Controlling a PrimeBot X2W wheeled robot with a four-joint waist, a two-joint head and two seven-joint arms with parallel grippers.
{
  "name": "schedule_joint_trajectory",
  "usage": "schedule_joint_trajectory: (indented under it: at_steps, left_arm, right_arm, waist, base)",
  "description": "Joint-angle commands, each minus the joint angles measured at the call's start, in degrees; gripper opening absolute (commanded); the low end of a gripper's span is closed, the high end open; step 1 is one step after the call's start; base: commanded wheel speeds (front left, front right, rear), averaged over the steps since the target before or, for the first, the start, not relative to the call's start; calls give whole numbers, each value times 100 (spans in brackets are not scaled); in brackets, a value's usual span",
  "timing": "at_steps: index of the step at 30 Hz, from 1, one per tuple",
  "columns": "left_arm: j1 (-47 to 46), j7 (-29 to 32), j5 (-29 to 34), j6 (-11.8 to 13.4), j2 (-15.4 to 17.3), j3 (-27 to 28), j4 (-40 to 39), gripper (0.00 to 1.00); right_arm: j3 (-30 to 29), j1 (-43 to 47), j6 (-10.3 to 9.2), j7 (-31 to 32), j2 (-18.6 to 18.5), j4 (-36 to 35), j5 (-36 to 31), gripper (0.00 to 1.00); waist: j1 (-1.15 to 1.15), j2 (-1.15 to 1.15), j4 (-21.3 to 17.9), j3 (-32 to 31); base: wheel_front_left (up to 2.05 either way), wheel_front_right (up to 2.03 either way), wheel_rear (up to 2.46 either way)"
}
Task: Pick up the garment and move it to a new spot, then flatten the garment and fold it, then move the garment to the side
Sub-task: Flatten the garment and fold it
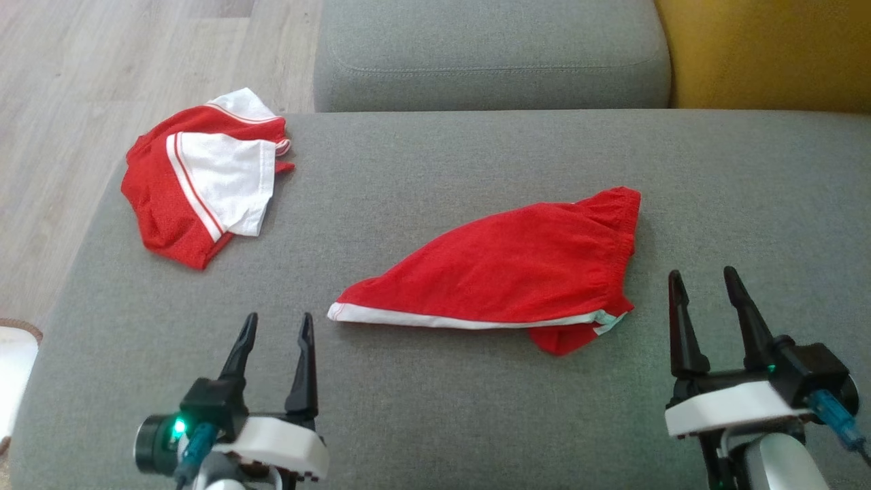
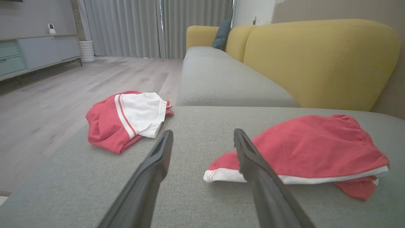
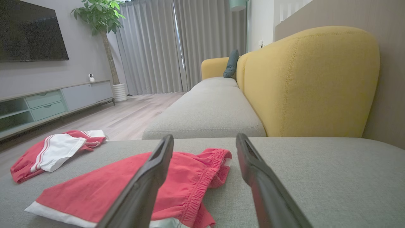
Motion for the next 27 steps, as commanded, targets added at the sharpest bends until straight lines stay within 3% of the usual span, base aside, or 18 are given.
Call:
schedule_joint_trajectory:
  at_steps: [1, 17, 27]
  left_arm:
    - [-202, -70, 11, -18, 1, 240, -187, 100]
    - [-196, -70, 213, -147, -97, 390, -73, 100]
    - [-286, -70, 272, -221, -155, 337, -65, 100]
  right_arm:
    - [150, -170, 43, -63, -28, -179, 51, 100]
    - [139, -183, 43, -63, -28, -87, 53, 100]
    - [169, -427, 43, -63, -28, 849, -488, 100]
  waist:
    - [0, 0, -3, 4]
    - [0, 0, 3, 68]
    - [0, 0, 263, 442]
  base:
    - [0, 0, 0]
    - [0, 0, 0]
    - [0, 0, 0]
